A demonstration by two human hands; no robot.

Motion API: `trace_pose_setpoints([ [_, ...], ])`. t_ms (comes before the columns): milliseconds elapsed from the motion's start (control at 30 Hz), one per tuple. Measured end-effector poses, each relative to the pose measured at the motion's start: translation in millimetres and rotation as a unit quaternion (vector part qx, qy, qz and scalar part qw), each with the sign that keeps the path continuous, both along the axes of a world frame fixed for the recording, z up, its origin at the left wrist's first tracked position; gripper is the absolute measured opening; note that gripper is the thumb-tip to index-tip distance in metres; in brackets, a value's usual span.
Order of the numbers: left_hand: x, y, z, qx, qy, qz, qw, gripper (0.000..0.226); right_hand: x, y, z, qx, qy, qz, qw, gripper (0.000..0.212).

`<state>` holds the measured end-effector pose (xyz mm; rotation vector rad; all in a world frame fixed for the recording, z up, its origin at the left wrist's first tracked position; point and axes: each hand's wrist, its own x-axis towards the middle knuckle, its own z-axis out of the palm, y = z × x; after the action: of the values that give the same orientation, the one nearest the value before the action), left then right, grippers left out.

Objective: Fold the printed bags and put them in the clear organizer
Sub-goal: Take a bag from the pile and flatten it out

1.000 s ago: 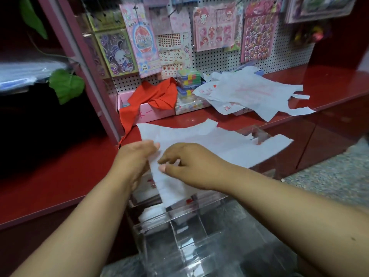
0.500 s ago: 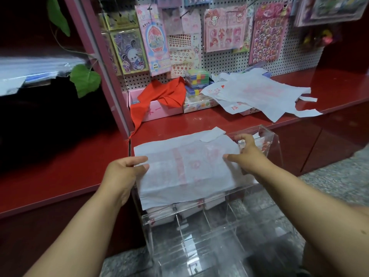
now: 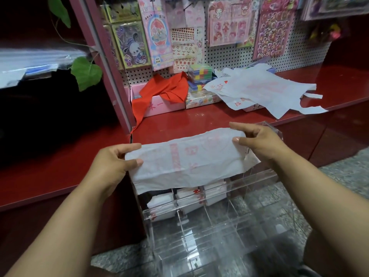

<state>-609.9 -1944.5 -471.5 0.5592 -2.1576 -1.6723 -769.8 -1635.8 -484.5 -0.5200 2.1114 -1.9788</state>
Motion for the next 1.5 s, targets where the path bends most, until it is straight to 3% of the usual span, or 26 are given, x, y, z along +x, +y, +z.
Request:
trace_pose_setpoints([
  [167, 5, -3, 4, -0.058, 0.002, -0.002, 0.998, 0.032, 2, -5, -1, 0.001, -0.031, 0.014, 0.999, 0.037],
  [333, 8, -1, 9, -0.142, 0.032, 0.042, 0.988, 0.01, 10, -8, 8, 0.101, 0.097, -0.076, 0.987, 0.023],
  [467, 6, -3, 16, -0.214, 0.081, 0.093, 0.969, 0.018, 15, -12, 16, 0.134, 0.207, -0.132, 0.96, 0.008],
  [533, 6, -4, 19, -0.175, 0.133, 0.082, 0.972, 0.02, 14, -12, 18, 0.099, 0.208, -0.12, 0.966, 0.016],
  [600, 8, 0, 22, -0.105, 0.188, 0.062, 0.975, 0.021, 18, -12, 24, 0.002, 0.164, -0.08, 0.983, 0.019],
  [667, 11, 5, 23, -0.109, 0.22, 0.069, 0.967, 0.017, 20, -14, 28, -0.073, 0.114, -0.048, 0.99, 0.018],
  [767, 7, 8, 19, -0.186, 0.217, 0.114, 0.951, 0.011, 21, -21, 26, -0.1, 0.112, -0.071, 0.986, 0.017],
  [833, 2, 10, 15, -0.185, 0.205, 0.145, 0.95, 0.012, 21, -26, 24, -0.101, 0.121, -0.101, 0.982, 0.012],
  [900, -4, 12, 11, -0.163, 0.18, 0.167, 0.956, 0.009, 19, -28, 20, -0.08, 0.072, -0.09, 0.99, 0.007],
  [1033, -15, 7, 1, -0.099, 0.116, 0.218, 0.964, 0.016, 13, -25, 8, 0.071, 0.025, 0.018, 0.997, 0.071],
  [1100, -19, 6, 0, -0.028, 0.082, 0.212, 0.973, 0.014, 12, -23, 6, 0.057, 0.03, 0.001, 0.998, 0.076],
  [1200, -19, 8, 2, 0.122, 0.079, 0.123, 0.982, 0.058, 11, -22, 8, 0.047, 0.04, -0.036, 0.997, 0.068],
  [1267, -16, 7, 1, 0.138, 0.085, 0.061, 0.985, 0.074, 11, -22, 7, 0.048, 0.039, -0.042, 0.997, 0.068],
  [1400, -13, 2, -1, 0.07, 0.06, 0.048, 0.995, 0.031, 10, -23, 4, 0.071, 0.059, -0.073, 0.993, 0.054],
  [1500, -12, -2, -2, 0.071, 0.042, 0.045, 0.996, 0.014, 6, -23, 3, 0.065, 0.056, -0.071, 0.994, 0.032],
])
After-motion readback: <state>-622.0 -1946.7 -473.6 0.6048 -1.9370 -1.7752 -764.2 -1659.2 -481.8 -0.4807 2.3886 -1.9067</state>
